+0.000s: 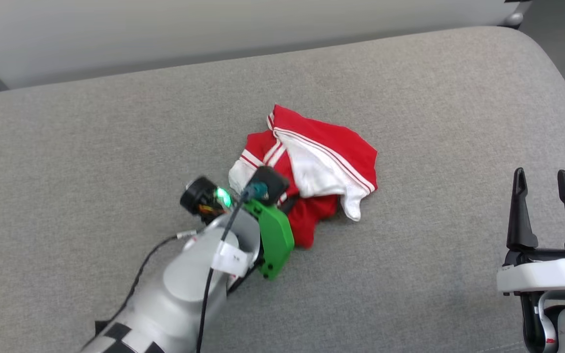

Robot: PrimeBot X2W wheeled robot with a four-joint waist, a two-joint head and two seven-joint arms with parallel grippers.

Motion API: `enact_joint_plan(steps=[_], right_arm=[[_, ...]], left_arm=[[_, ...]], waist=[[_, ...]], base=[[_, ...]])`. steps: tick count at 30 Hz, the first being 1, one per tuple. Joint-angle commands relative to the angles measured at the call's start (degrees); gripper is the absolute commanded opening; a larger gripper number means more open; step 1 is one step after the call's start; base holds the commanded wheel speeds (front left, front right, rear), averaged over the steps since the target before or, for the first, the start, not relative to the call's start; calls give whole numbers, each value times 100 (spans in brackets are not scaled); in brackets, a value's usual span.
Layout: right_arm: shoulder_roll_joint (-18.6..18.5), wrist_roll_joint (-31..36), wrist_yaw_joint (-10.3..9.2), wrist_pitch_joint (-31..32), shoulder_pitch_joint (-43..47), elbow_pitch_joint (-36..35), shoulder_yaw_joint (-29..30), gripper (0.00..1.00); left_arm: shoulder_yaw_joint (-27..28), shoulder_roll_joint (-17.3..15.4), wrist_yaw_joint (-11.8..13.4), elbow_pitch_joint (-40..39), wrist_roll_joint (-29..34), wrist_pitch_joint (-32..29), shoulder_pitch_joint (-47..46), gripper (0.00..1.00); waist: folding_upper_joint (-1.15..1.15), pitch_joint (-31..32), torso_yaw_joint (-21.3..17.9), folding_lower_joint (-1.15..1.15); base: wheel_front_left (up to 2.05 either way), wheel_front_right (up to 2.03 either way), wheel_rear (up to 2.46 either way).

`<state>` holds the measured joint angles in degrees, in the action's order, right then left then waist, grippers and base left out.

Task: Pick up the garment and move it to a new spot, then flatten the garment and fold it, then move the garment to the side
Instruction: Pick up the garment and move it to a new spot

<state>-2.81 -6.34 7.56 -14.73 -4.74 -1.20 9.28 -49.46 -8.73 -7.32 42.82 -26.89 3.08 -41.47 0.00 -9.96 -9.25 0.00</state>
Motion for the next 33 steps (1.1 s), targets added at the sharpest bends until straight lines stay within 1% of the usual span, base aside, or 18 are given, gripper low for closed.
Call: enact_joint_plan(steps=[1,2,4,6,12,18,20,22,26,29,31,33], right_arm=[[-7,-28,-8,-27,-24,-14,-14,100],[-7,-31,-8,-27,-25,-7,-20,100],[-7,-24,-8,-27,-18,28,-68,100],[-7,-12,-8,-27,-15,59,-98,100],[-7,32,-8,-27,75,122,-136,100],[-7,79,-8,-27,262,170,-55,100],[-7,90,-8,-27,330,186,-33,100],[-7,90,-8,-27,383,194,-19,100],[-7,85,-8,-27,471,210,-17,100],[-7,72,-8,-27,551,199,13,100],[-7,62,-8,-27,605,194,12,100],[-7,60,-8,-27,650,184,-2,100]], left_arm=[[-82,73,-8,205,-19,41,119,27],[-172,120,-10,338,-24,18,147,100],[-443,260,-13,613,-130,67,186,100],[-542,306,-14,714,-235,175,174,100],[-539,352,-15,793,-568,724,108,100],[-383,214,-16,486,-791,1064,145,100],[-299,116,-5,361,-849,1102,205,100],[-220,-18,75,224,-855,1129,265,100],[153,-313,296,-258,-979,1176,489,100],[813,-527,570,-1091,-1009,1188,856,100],[1240,-619,725,-1698,-872,1189,1249,100],[1669,-644,862,-2259,-678,1190,1707,100]], waist=[[0,-91,-61,0],[0,-97,-51,0],[0,-99,37,0],[0,-63,122,0],[0,200,481,0],[0,551,943,0],[0,641,1089,0],[0,707,1214,0],[0,815,1388,0],[0,881,1488,0],[0,912,1532,0],[0,931,1561,0]], base=[[0,0,0],[0,0,0],[0,0,0],[0,0,0],[0,0,0],[0,0,0],[0,0,0],[0,0,0],[0,0,0],[0,0,0],[0,0,0],[0,0,0]])
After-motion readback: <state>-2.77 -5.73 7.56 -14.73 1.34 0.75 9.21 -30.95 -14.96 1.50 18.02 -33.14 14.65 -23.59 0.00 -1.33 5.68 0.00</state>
